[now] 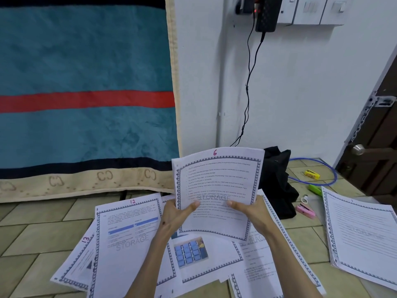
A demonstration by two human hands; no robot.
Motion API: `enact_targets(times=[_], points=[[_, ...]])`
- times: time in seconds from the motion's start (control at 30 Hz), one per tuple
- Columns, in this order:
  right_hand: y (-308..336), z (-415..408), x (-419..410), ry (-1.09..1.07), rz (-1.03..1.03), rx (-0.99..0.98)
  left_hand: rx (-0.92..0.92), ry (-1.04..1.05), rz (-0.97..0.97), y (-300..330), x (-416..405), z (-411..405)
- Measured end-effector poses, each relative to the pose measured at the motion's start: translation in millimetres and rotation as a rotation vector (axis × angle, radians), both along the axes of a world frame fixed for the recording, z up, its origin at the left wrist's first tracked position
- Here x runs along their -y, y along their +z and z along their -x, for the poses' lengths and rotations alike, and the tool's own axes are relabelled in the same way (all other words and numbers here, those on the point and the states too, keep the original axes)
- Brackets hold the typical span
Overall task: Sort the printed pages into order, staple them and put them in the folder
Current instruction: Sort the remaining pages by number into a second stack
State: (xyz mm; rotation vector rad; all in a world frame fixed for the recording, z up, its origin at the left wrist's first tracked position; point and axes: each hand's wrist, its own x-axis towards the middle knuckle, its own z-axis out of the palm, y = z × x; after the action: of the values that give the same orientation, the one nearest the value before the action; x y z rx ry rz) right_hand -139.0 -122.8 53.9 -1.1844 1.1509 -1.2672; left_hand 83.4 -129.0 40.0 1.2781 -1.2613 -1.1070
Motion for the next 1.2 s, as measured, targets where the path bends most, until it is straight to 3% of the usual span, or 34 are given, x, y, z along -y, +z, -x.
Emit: enact_targets(times=[0.43, 0.6, 0.8, 0.97, 1.2], points=[[-6, 1, 5, -0.017, -0.009, -0.049, -0.054, 0.028, -0.042, -3, 0, 7], [5, 9, 6, -0.001, 0.021, -0.064, 0.004, -0.082, 0.023, 21, 6, 0], [11, 29, 2, 0.110, -0.055, -0.130, -0.295, -0.071, 0.001, 75, 37, 7], [1, 47, -10, 0.156, -0.127, -0.114, -0.613, -0.259, -0.009, 82, 51, 25], [-5, 77, -23, 0.150, -0.168, -0.027, -0.582, -0.299, -0.117, 54, 59, 56]])
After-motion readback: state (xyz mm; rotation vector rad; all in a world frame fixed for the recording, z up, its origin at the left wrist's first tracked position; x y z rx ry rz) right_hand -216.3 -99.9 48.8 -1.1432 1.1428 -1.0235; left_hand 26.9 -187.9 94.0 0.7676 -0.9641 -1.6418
